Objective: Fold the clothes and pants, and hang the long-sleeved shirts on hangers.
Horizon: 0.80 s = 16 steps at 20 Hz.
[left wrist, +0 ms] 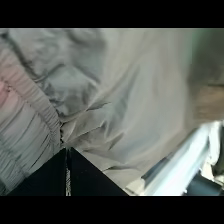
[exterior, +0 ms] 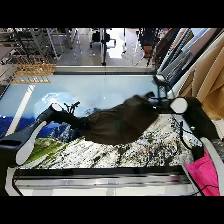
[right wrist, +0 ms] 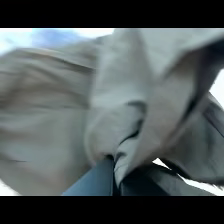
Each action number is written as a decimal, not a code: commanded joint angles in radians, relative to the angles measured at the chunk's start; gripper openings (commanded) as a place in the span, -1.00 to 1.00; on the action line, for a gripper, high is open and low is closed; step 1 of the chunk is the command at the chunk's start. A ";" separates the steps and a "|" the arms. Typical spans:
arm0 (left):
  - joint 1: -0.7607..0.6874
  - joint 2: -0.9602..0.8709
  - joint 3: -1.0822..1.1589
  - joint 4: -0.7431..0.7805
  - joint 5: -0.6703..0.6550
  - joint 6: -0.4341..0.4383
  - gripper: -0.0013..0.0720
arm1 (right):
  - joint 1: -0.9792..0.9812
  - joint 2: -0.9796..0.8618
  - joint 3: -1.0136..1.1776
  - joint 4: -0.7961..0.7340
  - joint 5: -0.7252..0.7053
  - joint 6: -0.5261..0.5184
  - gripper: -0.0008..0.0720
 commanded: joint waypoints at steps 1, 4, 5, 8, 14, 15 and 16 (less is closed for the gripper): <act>0.035 0.057 0.003 -0.039 0.003 -0.010 -0.94 | 0.208 -0.093 0.138 0.016 -0.063 0.037 -0.96; 0.143 0.238 0.003 -0.130 -0.013 0.019 -0.94 | 0.364 -0.266 0.150 0.069 -0.135 0.023 -0.96; 0.185 0.299 0.003 -0.129 -0.013 0.019 -0.94 | 0.408 -0.326 0.150 0.072 -0.150 0.017 -0.96; 0.286 0.426 0.003 -0.099 -0.031 0.016 -0.94 | 0.484 -0.464 0.150 0.093 -0.169 0.016 -0.89; 0.292 0.447 0.002 -0.084 -0.093 0.018 -0.94 | 0.285 -0.238 0.207 0.016 0.002 0.018 0.22; 0.266 0.433 0.002 -0.084 -0.092 0.021 -0.94 | 0.212 -0.185 0.206 0.011 0.036 0.018 0.34; 0.234 0.417 0.002 -0.084 -0.092 0.021 -0.94 | 0.132 -0.149 0.204 0.024 0.092 0.025 0.46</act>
